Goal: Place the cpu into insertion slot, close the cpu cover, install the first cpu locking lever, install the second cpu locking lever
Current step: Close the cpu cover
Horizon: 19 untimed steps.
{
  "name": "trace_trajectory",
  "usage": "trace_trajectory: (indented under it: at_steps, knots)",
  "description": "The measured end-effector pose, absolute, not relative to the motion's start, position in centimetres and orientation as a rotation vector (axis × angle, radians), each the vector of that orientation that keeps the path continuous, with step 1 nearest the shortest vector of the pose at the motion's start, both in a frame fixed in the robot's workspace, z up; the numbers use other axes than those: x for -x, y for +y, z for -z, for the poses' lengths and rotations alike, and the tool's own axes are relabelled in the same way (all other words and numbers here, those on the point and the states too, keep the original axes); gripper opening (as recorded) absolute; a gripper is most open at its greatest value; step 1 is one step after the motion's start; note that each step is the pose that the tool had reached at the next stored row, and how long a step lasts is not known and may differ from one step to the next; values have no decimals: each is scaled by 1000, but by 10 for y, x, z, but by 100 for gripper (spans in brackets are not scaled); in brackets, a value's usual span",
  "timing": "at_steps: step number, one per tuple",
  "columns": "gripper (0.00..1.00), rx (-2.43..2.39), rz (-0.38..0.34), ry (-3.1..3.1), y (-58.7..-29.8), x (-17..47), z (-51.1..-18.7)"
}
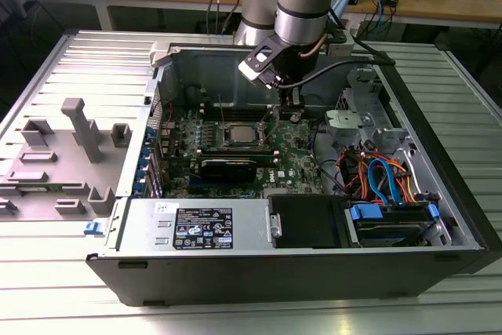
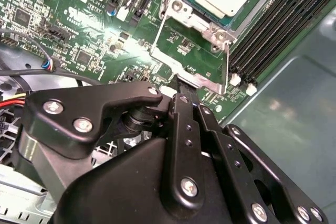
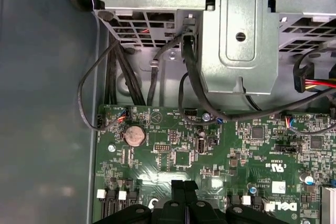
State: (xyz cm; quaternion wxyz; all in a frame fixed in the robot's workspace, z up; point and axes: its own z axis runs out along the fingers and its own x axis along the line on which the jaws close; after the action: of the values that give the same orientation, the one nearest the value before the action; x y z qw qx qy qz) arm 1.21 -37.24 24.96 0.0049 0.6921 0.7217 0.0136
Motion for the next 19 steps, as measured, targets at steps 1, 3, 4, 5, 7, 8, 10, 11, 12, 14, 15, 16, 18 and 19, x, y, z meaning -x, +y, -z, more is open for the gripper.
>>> trace_trajectory:
  at_steps: [1,3,4,5,7,8,10,11,12,14,15,16,18,19]
  knots:
    - [11,-2167,-42,2260,-372,-12,-250]
    - [11,-2168,-43,2260,-372,-10,-250]
    - [11,-2168,-42,2260,-372,-9,-250]
    - [11,-2167,-42,2260,-372,-9,-250]
    - [11,-2168,-43,2260,-372,-9,-250]
    - [11,-2168,-43,2260,-372,-8,-250]
    - [11,-2168,-43,2260,-372,-8,-250]
    - [11,-2168,-43,2260,-372,-8,-250]
    - [11,-2168,-43,2260,-372,-8,-250]
    - [11,-2168,-43,2260,-372,-7,-250]
    - [11,-2167,-43,2260,-372,-7,-250]
    - [11,-2168,-43,2260,-372,-7,-250]
    - [11,-2168,-43,2260,-372,-6,-250]
    - [11,-2167,-43,2260,-372,-6,-250]
